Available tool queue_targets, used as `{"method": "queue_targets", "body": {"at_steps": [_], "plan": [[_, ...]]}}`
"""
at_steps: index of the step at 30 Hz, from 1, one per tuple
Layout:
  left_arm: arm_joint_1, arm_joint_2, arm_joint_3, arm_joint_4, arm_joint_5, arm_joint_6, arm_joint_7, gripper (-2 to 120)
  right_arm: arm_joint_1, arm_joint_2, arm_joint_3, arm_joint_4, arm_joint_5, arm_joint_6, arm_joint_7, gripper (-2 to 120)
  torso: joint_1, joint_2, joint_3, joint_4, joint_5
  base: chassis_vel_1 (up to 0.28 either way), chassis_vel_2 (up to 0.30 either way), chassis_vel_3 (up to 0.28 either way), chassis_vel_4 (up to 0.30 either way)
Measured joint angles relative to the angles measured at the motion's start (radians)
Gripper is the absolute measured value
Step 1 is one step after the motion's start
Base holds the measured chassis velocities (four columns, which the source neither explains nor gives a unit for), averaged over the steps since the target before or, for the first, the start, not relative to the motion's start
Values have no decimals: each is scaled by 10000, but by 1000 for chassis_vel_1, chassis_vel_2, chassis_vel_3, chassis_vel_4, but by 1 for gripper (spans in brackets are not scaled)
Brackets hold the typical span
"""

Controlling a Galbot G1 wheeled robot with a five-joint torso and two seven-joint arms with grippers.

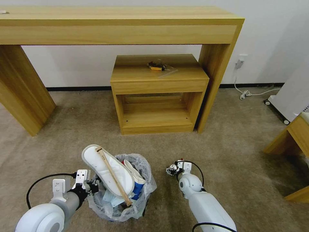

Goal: Pick up the trash bin and place the garbage on the floor into it.

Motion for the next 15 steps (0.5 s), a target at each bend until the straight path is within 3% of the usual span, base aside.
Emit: {"method": "queue_targets", "body": {"at_steps": [15], "plan": [[-60, 57, -50, 59, -6, 0, 119, 0, 108, 34, 70, -505, -215, 318, -203, 10, 0, 0, 0, 0, 0, 0, 0, 0, 0]]}}
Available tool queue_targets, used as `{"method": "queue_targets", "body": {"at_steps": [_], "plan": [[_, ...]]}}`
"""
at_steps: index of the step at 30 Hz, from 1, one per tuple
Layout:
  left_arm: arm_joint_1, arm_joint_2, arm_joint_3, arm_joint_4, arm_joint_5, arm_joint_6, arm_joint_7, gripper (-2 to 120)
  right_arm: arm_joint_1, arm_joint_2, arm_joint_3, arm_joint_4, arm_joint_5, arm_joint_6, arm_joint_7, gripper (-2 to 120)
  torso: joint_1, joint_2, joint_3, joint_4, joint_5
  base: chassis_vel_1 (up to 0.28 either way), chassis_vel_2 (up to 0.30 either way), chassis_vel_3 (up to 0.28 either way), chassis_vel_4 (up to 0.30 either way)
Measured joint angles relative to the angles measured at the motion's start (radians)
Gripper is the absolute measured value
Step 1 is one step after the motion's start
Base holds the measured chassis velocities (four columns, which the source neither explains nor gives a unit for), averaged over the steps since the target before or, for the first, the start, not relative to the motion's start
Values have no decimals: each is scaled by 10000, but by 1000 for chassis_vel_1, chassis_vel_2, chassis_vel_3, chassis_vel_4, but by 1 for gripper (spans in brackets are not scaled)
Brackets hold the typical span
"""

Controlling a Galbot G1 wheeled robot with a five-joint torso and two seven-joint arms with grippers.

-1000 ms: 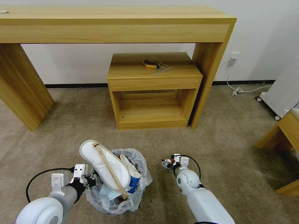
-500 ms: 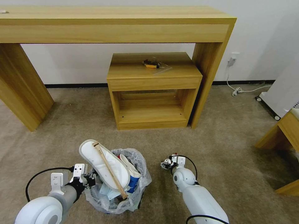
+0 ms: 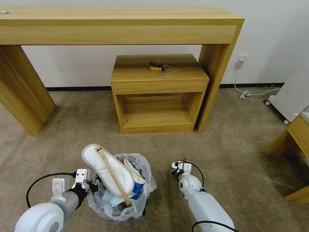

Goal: Pick up the trash bin and place the garbage on the floor into it.

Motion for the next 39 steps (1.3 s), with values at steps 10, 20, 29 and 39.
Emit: {"method": "queue_targets", "body": {"at_steps": [10, 20, 29, 39], "plan": [[-57, -9, 6, 44, -14, 0, 18, 0, -553, -328, -92, 1353, -375, -195, 650, 7, -1, 0, 0, 0, 1, 0, 0, 0, 0], [-80, -53, 113, 51, 13, 0, 35, 0, -363, -644, -82, 1881, 173, -654, 969, 45, -1, 0, 0, 0, 1, 0, 0, 0, 0], [59, -50, 26, -104, 15, 0, 9, 0, 323, -307, -145, 848, 91, -557, 856, 79, 0, 0, 0, 0, 1, 0, 0, 0, 0], [36, -52, 35, -128, 5, 0, -4, 0, 877, 183, 115, 313, 1352, -447, 1395, 100, 0, 0, 0, 0, 0, 0, 0, 0, 0]]}}
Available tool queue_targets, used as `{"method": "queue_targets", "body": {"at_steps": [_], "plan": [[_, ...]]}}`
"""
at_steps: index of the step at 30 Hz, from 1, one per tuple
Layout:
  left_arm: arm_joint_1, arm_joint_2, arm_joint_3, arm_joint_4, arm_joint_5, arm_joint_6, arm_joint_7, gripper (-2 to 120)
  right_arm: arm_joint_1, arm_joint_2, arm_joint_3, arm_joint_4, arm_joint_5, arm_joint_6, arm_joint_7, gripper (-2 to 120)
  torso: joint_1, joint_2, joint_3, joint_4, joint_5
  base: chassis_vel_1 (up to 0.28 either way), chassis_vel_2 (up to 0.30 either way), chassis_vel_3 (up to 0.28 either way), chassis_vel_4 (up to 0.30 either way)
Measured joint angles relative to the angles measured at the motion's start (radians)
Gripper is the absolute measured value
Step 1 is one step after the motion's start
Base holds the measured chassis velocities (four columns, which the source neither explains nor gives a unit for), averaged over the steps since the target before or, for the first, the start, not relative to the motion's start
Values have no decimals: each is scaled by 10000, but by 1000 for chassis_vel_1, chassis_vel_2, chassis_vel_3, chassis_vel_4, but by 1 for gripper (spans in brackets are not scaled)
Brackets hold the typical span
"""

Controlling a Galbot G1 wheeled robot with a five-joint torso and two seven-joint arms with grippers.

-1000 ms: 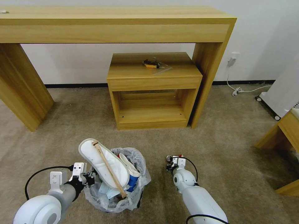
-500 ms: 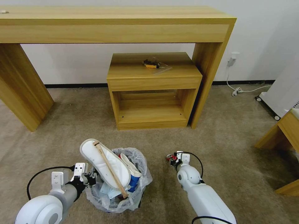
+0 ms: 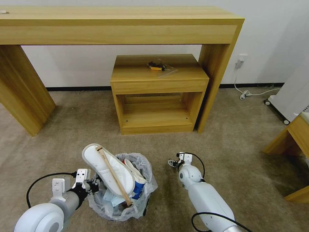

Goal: Pick up the trash bin and place the garbage on the floor into it.

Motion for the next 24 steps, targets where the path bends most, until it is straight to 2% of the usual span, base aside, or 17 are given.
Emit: {"method": "queue_targets", "body": {"at_steps": [8, 10, 24], "plan": [[-1, 9, 7, 33, 4, 0, -3, 0, 374, 451, 509, -323, 1583, 242, 1247, 100, 0, 0, 0, 0, 0, 0, 0, 0, 0], [-25, 9, 61, 72, 11, 0, -6, 0, 603, 597, 575, -432, 2439, 241, 2167, 100, -1, 0, 0, 0, 0, 0, 0, 0, 0], [-28, 34, 72, 101, 18, 0, -16, 0, 1434, 1042, 763, -1601, 3614, 747, 3794, 99, 1, 0, -1, 1, 0, 0, 0, 0, 0]]}}
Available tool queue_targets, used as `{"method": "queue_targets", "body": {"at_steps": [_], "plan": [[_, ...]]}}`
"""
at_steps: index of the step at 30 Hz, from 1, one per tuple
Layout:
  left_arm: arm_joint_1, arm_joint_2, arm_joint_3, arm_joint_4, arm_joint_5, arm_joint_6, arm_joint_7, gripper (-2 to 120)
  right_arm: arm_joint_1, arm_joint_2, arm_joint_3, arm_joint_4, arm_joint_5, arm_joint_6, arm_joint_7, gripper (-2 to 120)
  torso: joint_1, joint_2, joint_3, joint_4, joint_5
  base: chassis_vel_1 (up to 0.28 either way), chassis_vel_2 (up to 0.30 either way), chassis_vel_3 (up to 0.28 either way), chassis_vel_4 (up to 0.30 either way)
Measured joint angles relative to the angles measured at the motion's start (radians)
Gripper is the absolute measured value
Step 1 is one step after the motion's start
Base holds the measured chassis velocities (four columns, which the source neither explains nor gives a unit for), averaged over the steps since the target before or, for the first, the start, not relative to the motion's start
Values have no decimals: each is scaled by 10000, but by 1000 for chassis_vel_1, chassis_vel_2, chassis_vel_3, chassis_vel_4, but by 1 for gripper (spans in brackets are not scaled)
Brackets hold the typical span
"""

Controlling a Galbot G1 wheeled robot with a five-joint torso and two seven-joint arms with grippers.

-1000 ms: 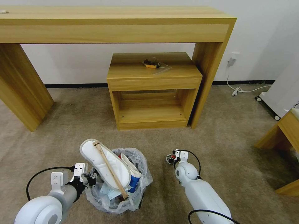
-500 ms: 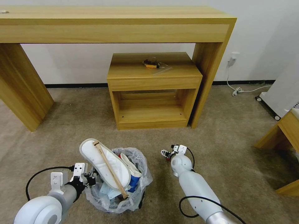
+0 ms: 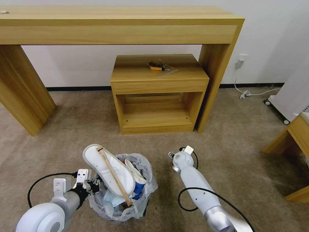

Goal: Pick up the trash bin and place the garbage on the floor into it.

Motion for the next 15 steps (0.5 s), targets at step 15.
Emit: {"method": "queue_targets", "body": {"at_steps": [15], "plan": [[-22, -6, 37, 13, -25, 0, 5, 0, 190, -11, 59, -688, 276, 267, -236, 67, 0, 0, 0, 0, 1, 0, 0, 0, 0]]}}
